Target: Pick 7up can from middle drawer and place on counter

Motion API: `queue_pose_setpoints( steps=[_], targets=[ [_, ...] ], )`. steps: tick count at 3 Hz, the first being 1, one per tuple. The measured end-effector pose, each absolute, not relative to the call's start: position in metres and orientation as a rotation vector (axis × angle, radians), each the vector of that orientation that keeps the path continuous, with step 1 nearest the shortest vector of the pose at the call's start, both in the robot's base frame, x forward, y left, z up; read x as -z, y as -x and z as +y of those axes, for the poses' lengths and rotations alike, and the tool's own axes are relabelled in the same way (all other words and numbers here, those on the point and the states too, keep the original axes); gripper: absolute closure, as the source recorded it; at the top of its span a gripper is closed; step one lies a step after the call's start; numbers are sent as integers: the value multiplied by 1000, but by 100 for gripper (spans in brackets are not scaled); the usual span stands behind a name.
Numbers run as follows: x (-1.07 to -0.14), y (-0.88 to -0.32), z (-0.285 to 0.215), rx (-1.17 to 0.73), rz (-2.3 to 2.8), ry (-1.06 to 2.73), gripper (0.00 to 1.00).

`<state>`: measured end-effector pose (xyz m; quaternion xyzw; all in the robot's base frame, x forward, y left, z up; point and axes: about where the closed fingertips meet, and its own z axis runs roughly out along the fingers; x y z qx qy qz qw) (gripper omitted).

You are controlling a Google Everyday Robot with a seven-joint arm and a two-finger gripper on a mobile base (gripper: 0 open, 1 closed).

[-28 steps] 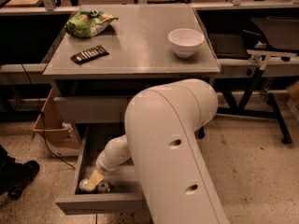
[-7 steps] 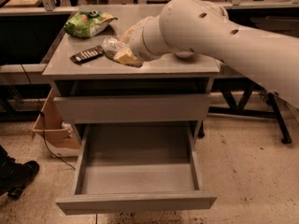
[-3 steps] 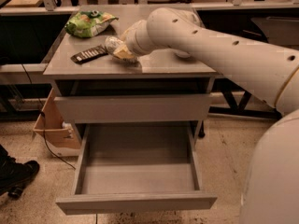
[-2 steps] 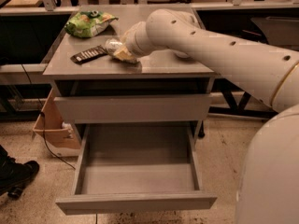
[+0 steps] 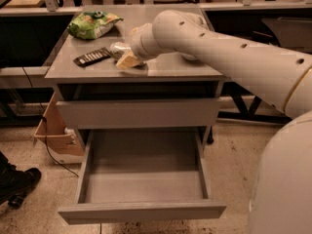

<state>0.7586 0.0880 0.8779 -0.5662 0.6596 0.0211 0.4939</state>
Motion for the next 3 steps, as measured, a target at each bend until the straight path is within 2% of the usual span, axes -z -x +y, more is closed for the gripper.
queue_pose_setpoints(
  steps=[1,3],
  targets=[
    [-878,-756,90,-56,1589,1384,0],
    [-896,-740,77,-59,1565,1404,0]
  ],
)
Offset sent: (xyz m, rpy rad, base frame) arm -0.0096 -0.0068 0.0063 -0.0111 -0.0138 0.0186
